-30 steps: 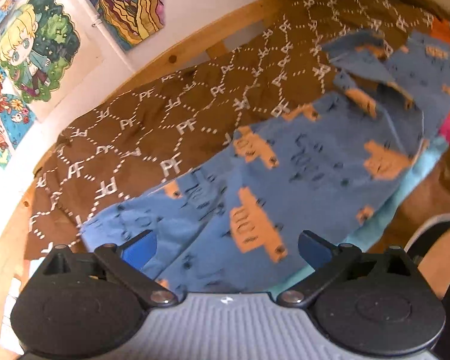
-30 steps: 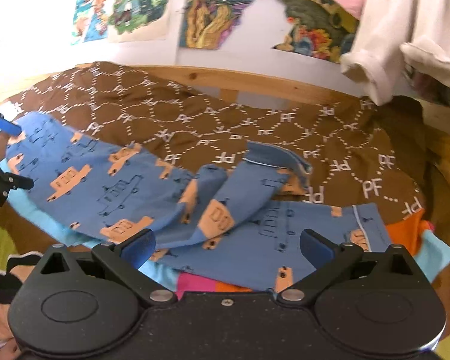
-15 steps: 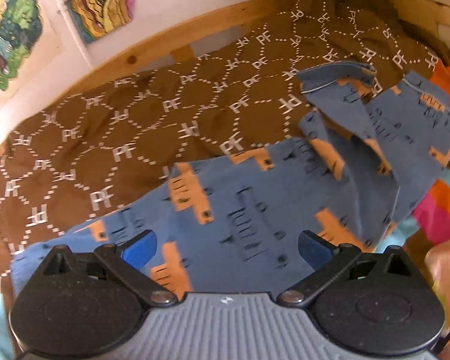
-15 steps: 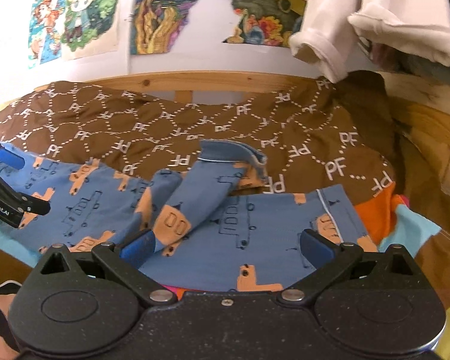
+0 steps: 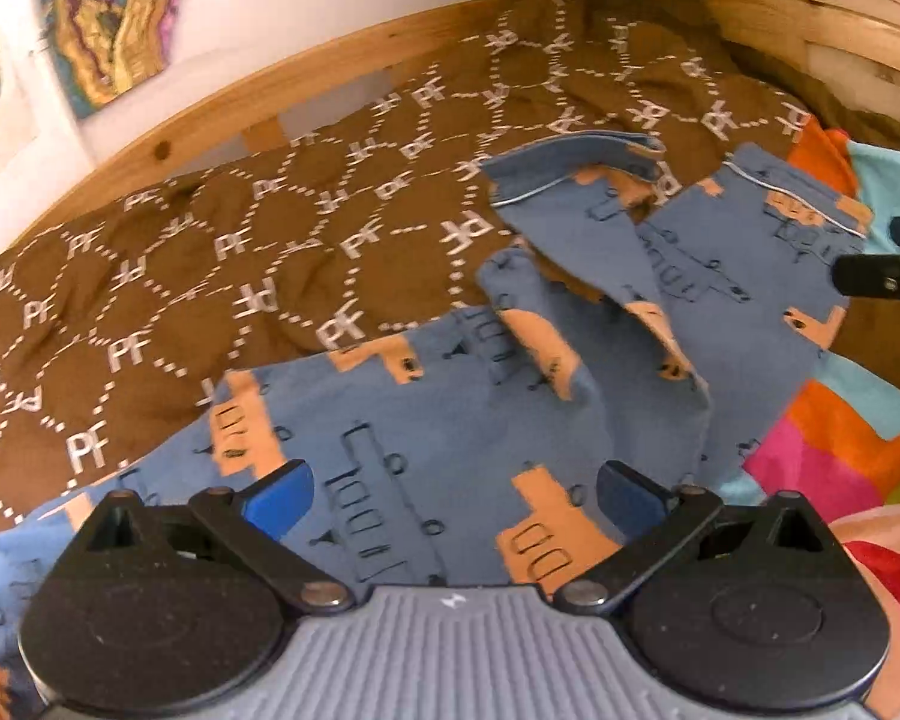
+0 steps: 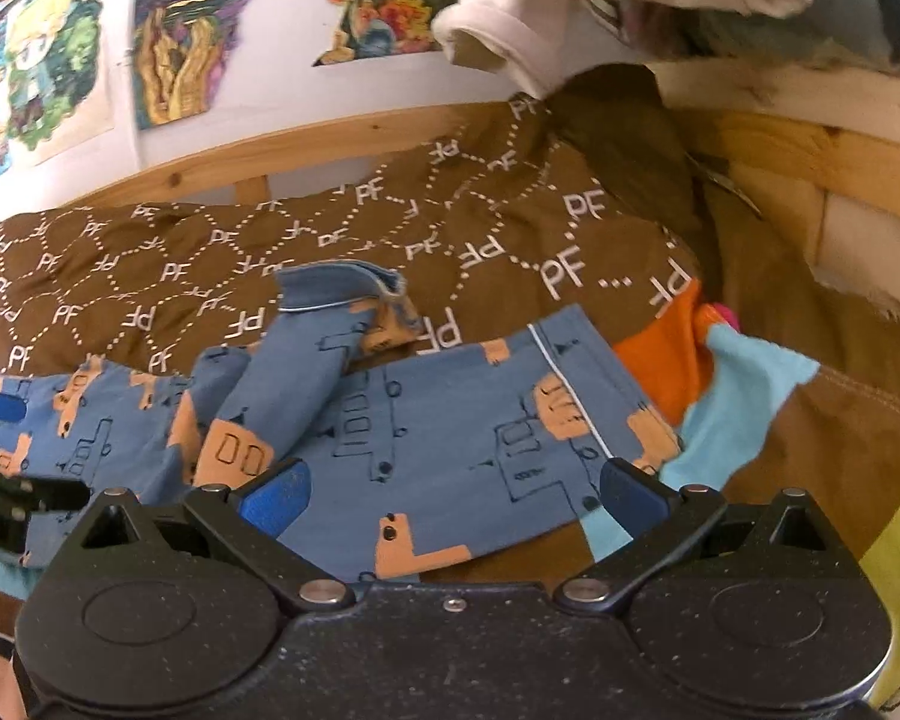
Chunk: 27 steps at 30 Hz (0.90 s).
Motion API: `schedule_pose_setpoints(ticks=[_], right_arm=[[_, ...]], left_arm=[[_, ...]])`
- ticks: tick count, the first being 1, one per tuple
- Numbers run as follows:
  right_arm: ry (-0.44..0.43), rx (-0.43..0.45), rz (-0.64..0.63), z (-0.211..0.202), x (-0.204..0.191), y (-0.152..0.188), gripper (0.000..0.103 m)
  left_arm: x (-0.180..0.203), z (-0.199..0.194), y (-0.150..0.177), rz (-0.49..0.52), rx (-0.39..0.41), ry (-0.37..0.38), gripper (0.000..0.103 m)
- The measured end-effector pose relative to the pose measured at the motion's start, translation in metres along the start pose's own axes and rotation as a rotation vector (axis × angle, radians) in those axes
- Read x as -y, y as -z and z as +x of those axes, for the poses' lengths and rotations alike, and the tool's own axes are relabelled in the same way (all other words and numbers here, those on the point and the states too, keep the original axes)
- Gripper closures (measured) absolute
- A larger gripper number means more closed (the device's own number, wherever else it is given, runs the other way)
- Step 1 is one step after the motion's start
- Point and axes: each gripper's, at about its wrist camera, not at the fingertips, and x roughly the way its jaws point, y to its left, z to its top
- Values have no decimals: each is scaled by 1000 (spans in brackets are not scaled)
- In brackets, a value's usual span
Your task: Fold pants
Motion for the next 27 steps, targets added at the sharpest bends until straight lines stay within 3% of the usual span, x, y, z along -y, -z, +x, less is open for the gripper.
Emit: schedule_pose_setpoints(ticks=[7,27], right_arm=[[31,-10,44,9,5,2,1],[30,-5,130,4,21,-3,1]], left_arm=[[13,6,3,28,32,57,0],[41,0,3,41,82,84,0]])
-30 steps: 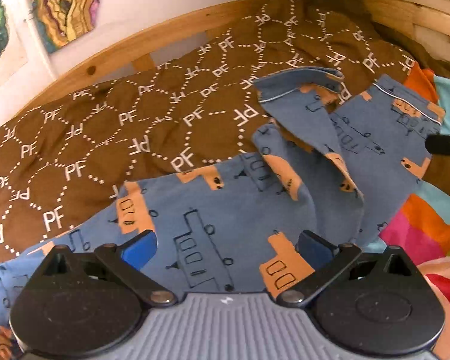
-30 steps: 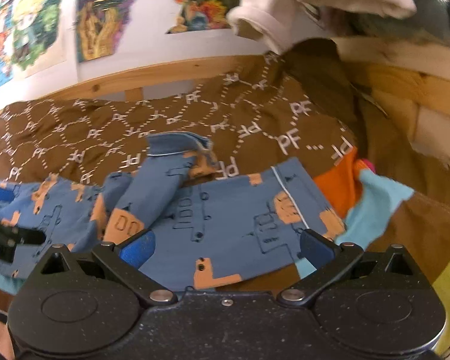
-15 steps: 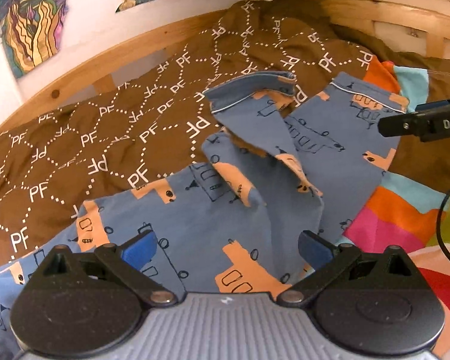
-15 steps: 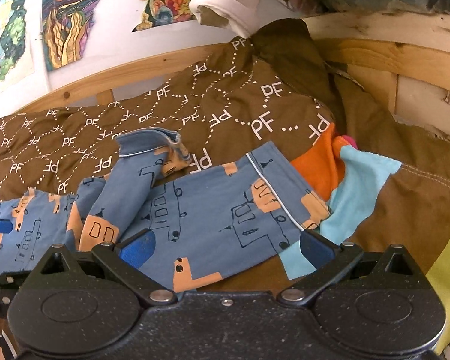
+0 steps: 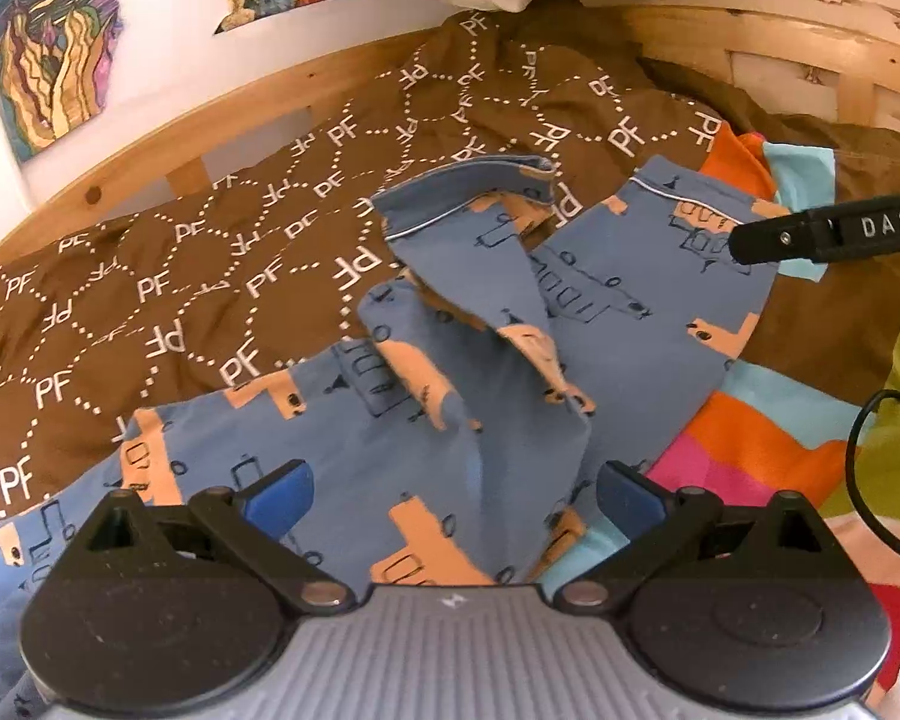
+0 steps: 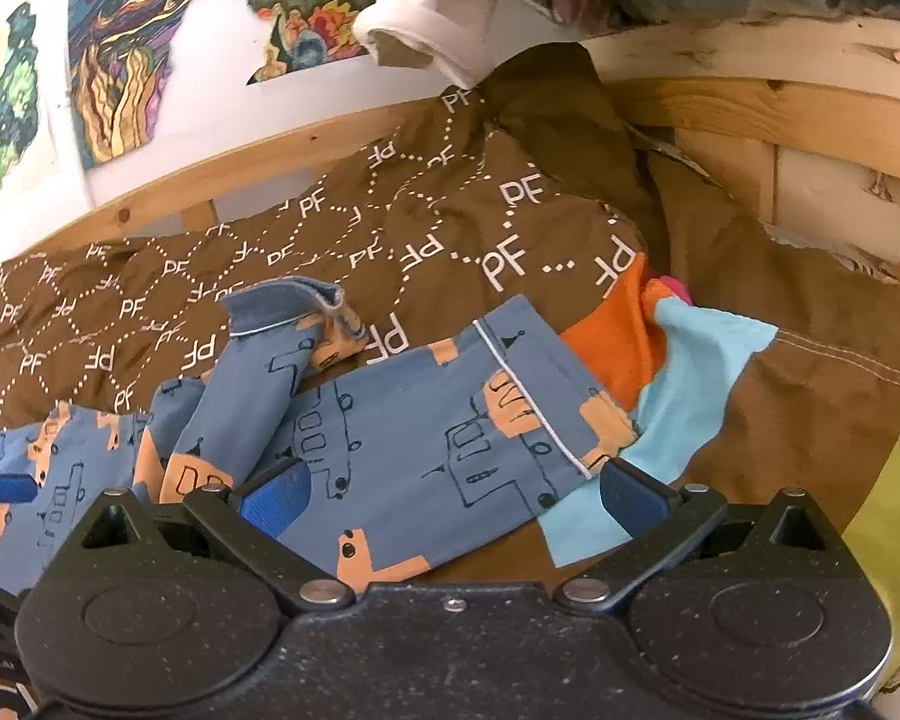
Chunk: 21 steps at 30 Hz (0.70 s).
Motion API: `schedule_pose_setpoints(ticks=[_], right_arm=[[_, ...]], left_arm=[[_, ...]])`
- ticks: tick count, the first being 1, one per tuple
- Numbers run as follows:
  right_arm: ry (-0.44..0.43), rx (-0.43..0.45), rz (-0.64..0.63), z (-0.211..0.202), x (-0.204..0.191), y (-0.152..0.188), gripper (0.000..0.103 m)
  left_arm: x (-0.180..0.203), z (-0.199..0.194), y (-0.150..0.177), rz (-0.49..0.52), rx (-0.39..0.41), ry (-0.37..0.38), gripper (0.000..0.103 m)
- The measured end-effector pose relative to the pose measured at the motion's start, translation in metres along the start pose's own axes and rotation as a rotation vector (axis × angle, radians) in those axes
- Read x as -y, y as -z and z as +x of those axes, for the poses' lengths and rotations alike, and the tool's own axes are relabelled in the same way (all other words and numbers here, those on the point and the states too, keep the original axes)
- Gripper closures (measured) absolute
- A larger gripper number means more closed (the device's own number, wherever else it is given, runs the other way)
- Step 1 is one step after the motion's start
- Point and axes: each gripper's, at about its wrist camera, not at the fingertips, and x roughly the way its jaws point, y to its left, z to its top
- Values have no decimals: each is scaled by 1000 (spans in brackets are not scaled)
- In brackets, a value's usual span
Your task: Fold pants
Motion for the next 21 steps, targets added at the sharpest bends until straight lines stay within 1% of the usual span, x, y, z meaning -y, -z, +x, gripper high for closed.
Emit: schedule_pose_setpoints(ticks=[5,8,10,13,15,19,21], right_arm=[[-29,-3,39,0,12,-5,1],[-48,-9,44,3,18,-8,1],[-81,-9,19,3,19,-12,1],[-138,-23,-73,11,13,-21,1],[-200,-54,-99,22,7,-29,1],[-420,-130,-81,49,-14,-62,3],[-510,-180,-99,65,-37,-82,8]], left_arm=[[13,5,-3,8,8,26,0],[18,8,-6,-2,28,51,0],[21,8,-8,-2,56,67,0],[23,11,-13,27,77,90,0],[18,14,-15,11,86,103,3],[4,22,-16,-47,62,138,12],[0,26,-13,-58,53,142,21]])
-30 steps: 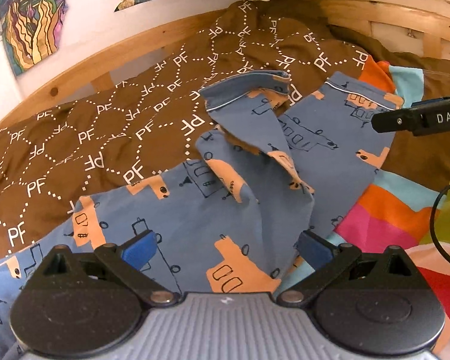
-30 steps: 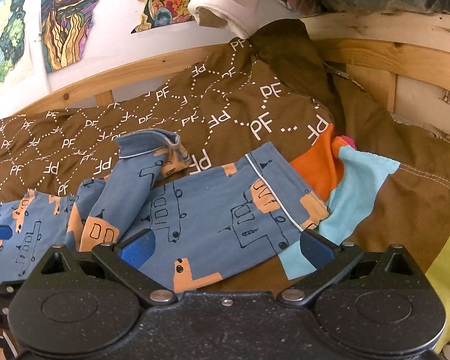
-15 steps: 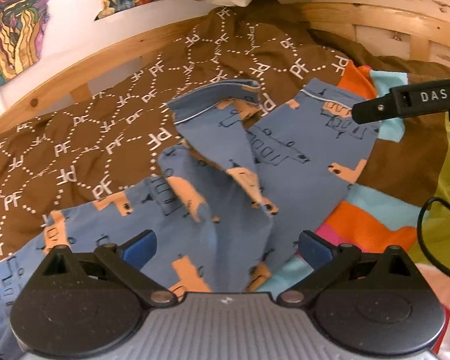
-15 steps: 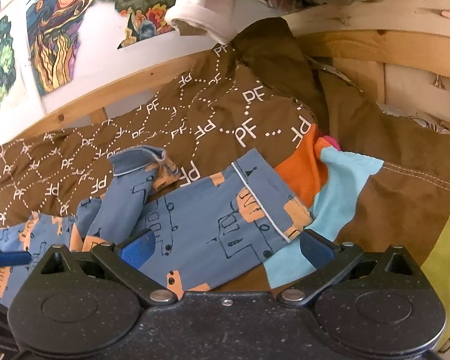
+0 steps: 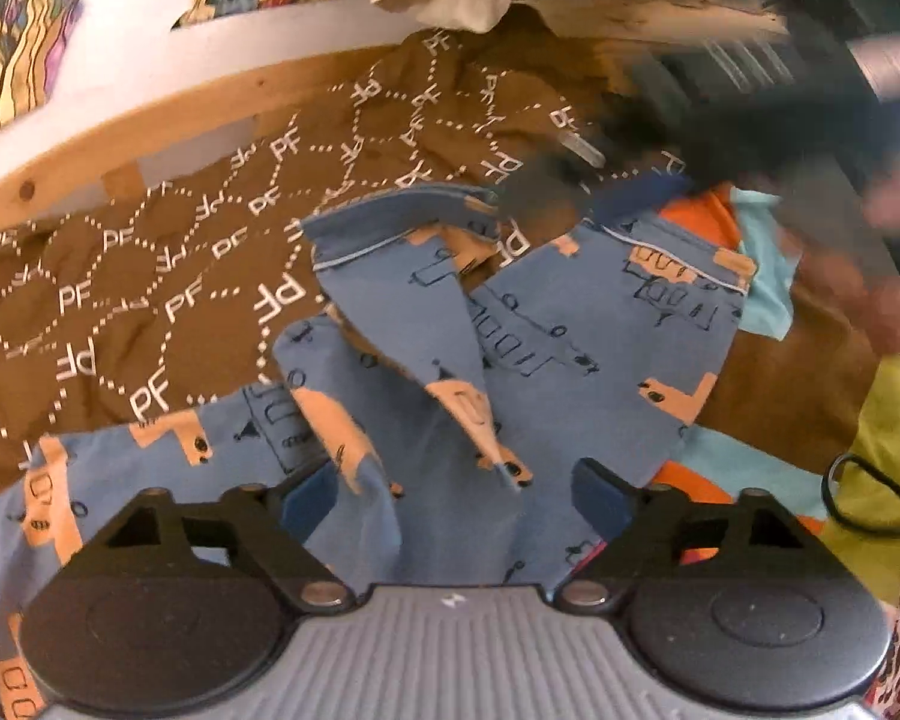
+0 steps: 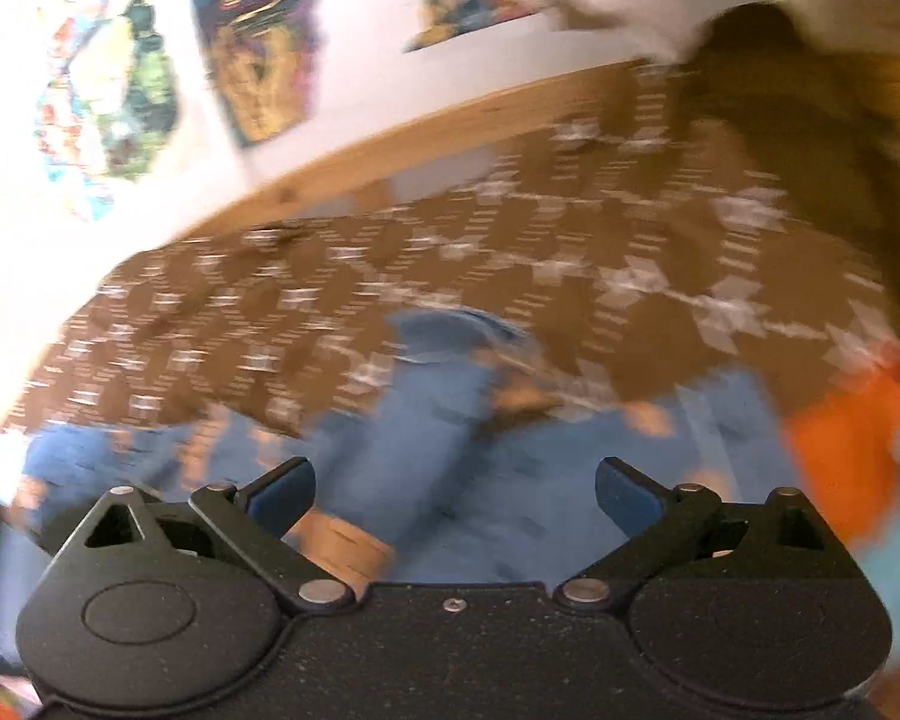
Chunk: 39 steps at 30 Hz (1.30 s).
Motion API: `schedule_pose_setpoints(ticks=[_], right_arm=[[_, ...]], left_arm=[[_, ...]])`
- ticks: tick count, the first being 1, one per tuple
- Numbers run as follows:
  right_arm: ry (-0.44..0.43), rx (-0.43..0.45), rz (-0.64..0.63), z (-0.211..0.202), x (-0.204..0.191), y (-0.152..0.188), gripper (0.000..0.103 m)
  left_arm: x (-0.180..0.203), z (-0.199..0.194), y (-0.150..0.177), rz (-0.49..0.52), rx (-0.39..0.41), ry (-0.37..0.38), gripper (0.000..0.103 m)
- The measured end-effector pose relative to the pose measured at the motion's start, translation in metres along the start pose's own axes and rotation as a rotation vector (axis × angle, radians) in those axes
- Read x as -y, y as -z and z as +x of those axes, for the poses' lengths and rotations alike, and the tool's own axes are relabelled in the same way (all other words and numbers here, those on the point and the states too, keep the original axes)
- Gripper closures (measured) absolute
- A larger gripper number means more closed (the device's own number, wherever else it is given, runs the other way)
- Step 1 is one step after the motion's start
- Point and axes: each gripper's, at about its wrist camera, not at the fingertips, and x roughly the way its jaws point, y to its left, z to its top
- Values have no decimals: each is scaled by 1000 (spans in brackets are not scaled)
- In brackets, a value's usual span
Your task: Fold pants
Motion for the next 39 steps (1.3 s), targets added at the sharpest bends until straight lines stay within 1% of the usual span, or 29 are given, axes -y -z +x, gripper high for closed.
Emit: schedule_pose_setpoints(ticks=[1,2,3,4,5,6,8,9,11,13,16,17,18,20,21,22,24,27,30,33,36,37,39], right_arm=[[-35,-20,-10,11,-6,-12,10],[-55,-36,-21,22,-13,-22,14],[-65,-53,-34,33,-19,-31,19],[-59,-81,-48,49,-25,-42,22],[-39,-102,-58,63,-29,-49,28],[3,-115,-74,79,-34,-56,32],[82,-146,-70,106,-41,-65,35],[110,-159,-51,116,-42,-66,35],[201,-175,9,133,-43,-69,34],[255,-161,40,138,-41,-68,36],[317,-132,80,141,-40,-67,44],[340,-125,89,141,-39,-67,54],[368,-121,99,141,-38,-67,65],[397,-111,120,144,-30,-68,80],[387,-102,142,144,-25,-68,83],[383,-96,160,141,-21,-67,86],[358,-67,167,132,-17,-65,93],[326,14,156,105,-16,-57,96],[295,126,154,60,-10,-47,97],[288,228,164,6,-4,-32,97],[326,289,195,-44,5,-8,97],[347,297,213,-60,9,5,97],[386,285,243,-77,15,28,97]], left_arm=[[-1,2,2,-4,-6,1,24],[-2,2,3,-7,-13,4,34],[-1,4,4,-6,-21,6,45],[0,5,4,1,-29,-1,49],[1,5,6,13,-36,-11,56],[2,6,7,22,-39,-19,62],[3,7,8,32,-50,-33,69],[3,7,8,30,-52,-35,70],[1,6,8,25,-51,-36,73],[1,6,8,28,-49,-44,75],[2,5,8,44,-45,-50,77],[3,5,8,51,-42,-52,77],[4,4,8,56,-39,-53,78],[6,4,9,64,-38,-55,80],[7,4,9,64,-37,-56,81],[7,4,9,63,-37,-56,82],[7,2,10,53,-34,-55,90],[7,-1,10,53,-19,-52,97],[15,-9,11,98,9,-68,100],[25,-16,11,158,37,-68,100],[38,-21,13,241,55,-58,100],[42,-20,13,266,53,-51,100],[48,-19,15,304,35,-16,99]])
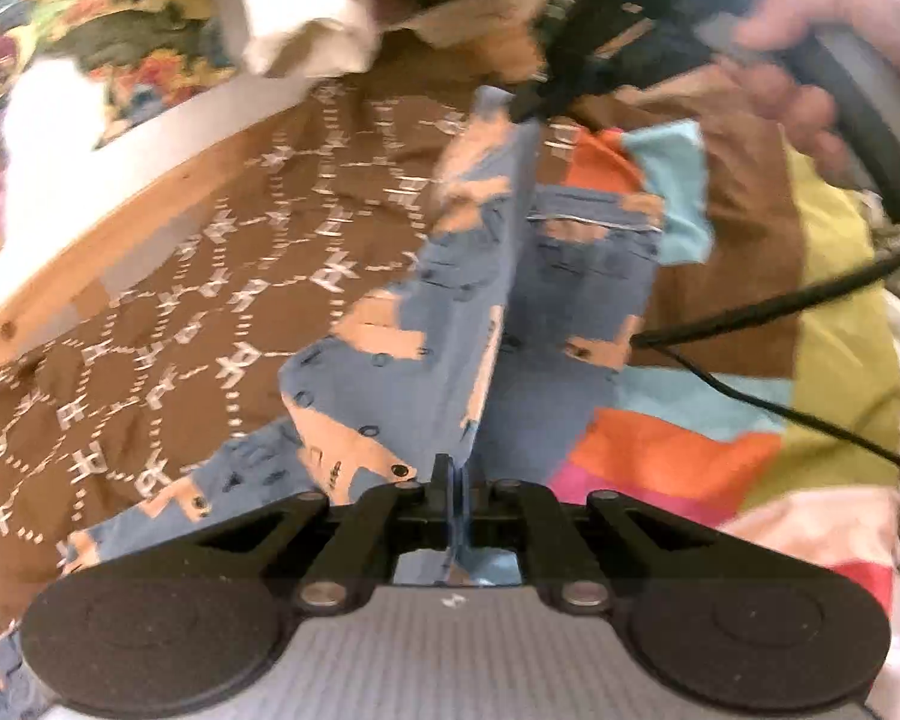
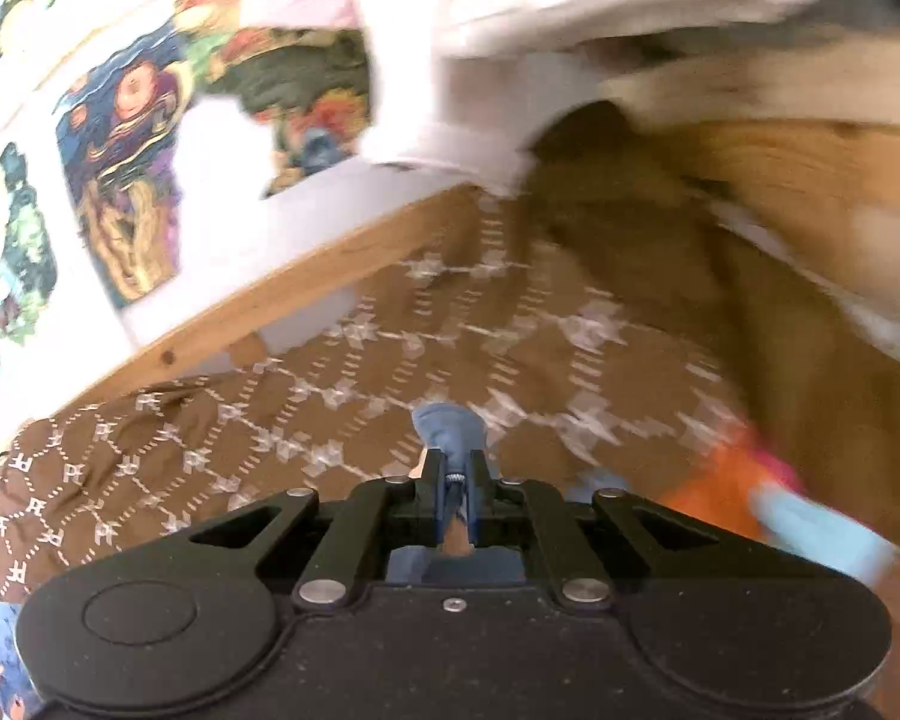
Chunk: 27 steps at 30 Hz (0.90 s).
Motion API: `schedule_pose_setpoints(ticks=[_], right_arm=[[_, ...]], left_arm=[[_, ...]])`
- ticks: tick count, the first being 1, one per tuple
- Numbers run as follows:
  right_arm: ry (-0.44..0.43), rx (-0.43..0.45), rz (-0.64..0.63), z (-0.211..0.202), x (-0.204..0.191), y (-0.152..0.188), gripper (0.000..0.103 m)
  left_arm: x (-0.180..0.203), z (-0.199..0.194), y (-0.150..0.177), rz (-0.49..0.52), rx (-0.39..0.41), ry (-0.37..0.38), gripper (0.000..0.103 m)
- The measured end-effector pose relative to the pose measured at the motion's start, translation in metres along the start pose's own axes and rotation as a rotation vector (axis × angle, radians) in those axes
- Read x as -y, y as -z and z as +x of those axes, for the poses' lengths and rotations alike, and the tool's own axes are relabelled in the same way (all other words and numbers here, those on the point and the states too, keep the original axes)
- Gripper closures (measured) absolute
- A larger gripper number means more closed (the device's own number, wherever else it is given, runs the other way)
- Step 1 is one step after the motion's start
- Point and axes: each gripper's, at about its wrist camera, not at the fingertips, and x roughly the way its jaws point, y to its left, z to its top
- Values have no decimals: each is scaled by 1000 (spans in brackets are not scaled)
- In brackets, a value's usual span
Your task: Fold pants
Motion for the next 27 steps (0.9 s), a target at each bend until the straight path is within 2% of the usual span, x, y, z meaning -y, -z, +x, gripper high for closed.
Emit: schedule_pose_setpoints(ticks=[2,3,5,6,8,11,12,15,17,19,20,21,24,27], right_arm=[[50,-40,51,-6,18,19,97],[71,-64,74,-6,25,27,96],[110,-99,138,-5,41,46,91],[117,-102,167,-5,45,55,86],[114,-86,200,-10,51,63,80],[77,-59,203,-14,55,66,56],[66,-46,188,-14,54,66,51],[57,-30,148,-10,51,66,46],[59,-27,149,-5,51,67,46],[75,-18,156,-5,56,67,46],[77,-11,160,-6,58,66,47],[78,-1,158,-7,59,66,51],[92,8,139,-5,60,66,62],[100,15,142,-4,61,67,69]], left_arm=[[1,3,0,3,-29,46,91],[-3,4,0,-13,-46,79,78],[-14,5,-3,-41,-67,113,59],[-20,3,-7,-44,-69,116,53],[-33,1,-17,-24,-73,124,49],[-52,3,-49,33,-91,100,43],[-58,6,-65,56,-103,103,39],[-71,19,-113,113,-112,139,26],[-73,35,-141,115,-109,158,26],[-71,63,-160,96,-119,201,33],[-68,77,-166,101,-126,214,48],[-63,94,-170,108,-128,224,57],[-56,130,-170,59,-151,253,64],[-51,150,-168,21,-181,327,65]])
